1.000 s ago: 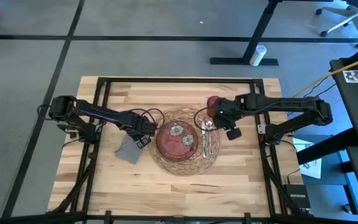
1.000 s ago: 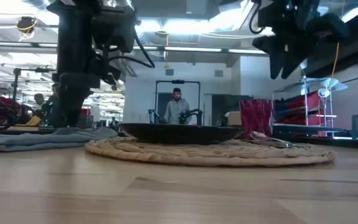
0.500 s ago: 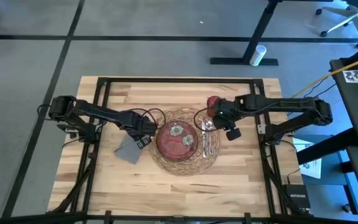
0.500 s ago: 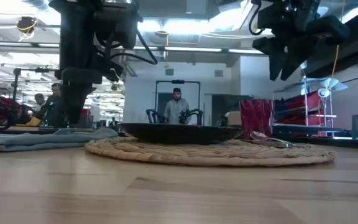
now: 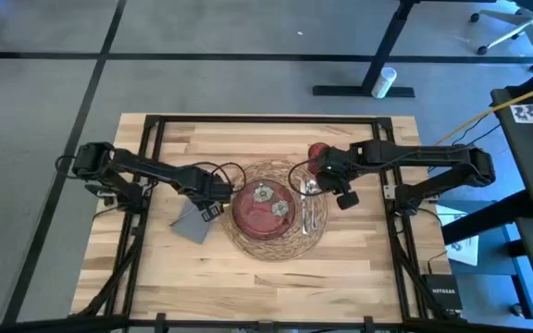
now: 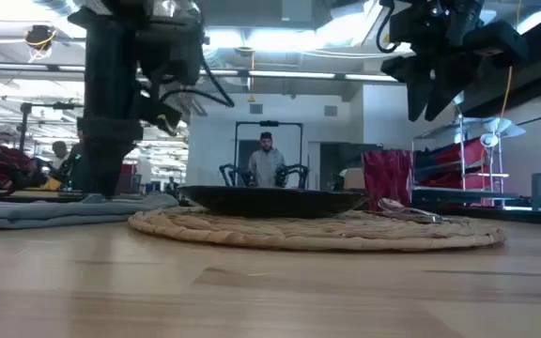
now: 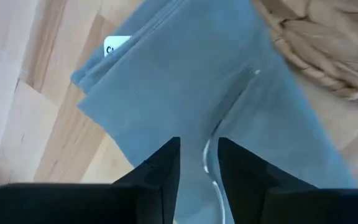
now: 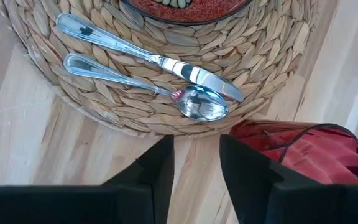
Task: Set table place
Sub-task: Adjust the silver spoon on the gray table napkin
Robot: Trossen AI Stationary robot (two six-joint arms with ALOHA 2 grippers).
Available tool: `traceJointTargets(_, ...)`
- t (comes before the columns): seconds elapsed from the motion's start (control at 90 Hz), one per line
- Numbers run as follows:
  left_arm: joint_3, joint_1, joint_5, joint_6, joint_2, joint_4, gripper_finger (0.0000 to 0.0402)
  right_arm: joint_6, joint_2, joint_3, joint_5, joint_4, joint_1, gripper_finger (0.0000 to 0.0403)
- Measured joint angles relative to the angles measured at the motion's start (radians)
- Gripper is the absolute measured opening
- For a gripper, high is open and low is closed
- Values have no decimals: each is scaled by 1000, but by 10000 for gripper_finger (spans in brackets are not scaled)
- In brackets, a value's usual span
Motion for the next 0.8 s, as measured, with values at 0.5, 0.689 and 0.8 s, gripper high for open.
traceJointTargets(0.5,-24,92,-31,76,0,-13,92,5,0,0,-6,2,0,115)
traceJointTargets(0.689,0,93,30,53,0,-169,92,5,0,0,-8,2,0,115)
traceJointTargets(0.8,5,62,45,-18,0,-321,92,5,0,0,-21,2,0,115)
